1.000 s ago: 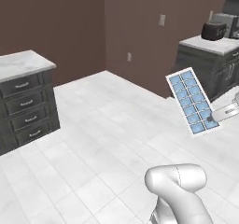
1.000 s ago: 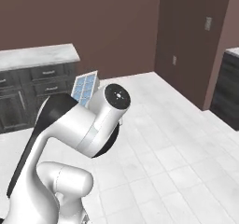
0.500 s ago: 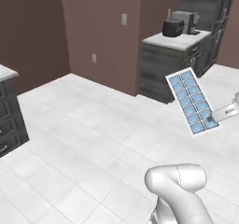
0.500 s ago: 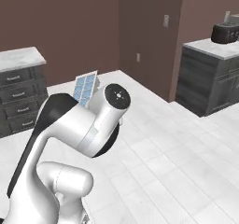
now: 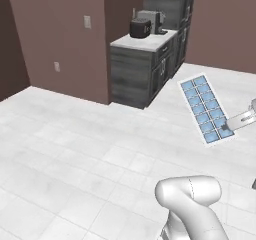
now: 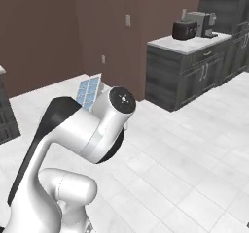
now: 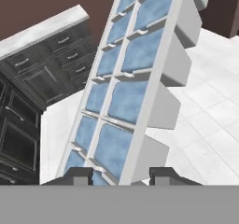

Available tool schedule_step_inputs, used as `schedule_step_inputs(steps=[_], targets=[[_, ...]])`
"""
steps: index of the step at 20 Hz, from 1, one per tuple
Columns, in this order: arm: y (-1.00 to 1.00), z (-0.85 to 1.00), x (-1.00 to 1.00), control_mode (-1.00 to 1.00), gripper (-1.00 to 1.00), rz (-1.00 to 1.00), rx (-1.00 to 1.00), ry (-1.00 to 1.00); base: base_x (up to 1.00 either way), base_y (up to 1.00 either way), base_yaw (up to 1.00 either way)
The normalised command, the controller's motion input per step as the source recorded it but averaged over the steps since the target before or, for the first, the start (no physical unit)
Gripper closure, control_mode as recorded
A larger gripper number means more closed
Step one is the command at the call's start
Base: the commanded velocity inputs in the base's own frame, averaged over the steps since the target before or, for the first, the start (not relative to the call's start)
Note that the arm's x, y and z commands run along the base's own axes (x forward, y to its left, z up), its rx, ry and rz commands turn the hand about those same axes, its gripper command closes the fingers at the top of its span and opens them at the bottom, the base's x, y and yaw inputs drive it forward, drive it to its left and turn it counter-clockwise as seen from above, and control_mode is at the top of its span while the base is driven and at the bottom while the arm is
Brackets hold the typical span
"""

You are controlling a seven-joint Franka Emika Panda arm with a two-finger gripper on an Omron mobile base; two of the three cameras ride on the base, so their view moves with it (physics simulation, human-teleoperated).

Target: The ice cube tray has been filled with water. Take the tray and place it in the freezer to make ice. Close the freezer door after placing the tray.

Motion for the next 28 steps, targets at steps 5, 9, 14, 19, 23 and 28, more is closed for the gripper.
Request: schedule_step_inputs(steps=[5, 9, 14, 19, 23, 28], targets=[[0.00, 0.00, 0.00, 1.00, 1.00, 0.00, 0.00, 0.00, 0.07, 0.00, -0.39], [0.00, 0.00, 0.00, 1.00, 1.00, 0.00, 0.00, 0.00, 0.07, 0.00, -0.37], [0.00, 0.00, 0.00, 1.00, 1.00, 0.00, 0.00, 0.00, 0.11, 0.00, -0.35], [0.00, 0.00, 0.00, 1.00, 1.00, 0.00, 0.00, 0.00, 0.16, 0.00, -0.34], [0.00, 0.00, 0.00, 1.00, 1.00, 0.00, 0.00, 0.00, 0.30, 0.02, -0.34], [0.00, 0.00, 0.00, 1.00, 1.00, 0.00, 0.00, 0.00, 0.32, 0.01, -0.36]])
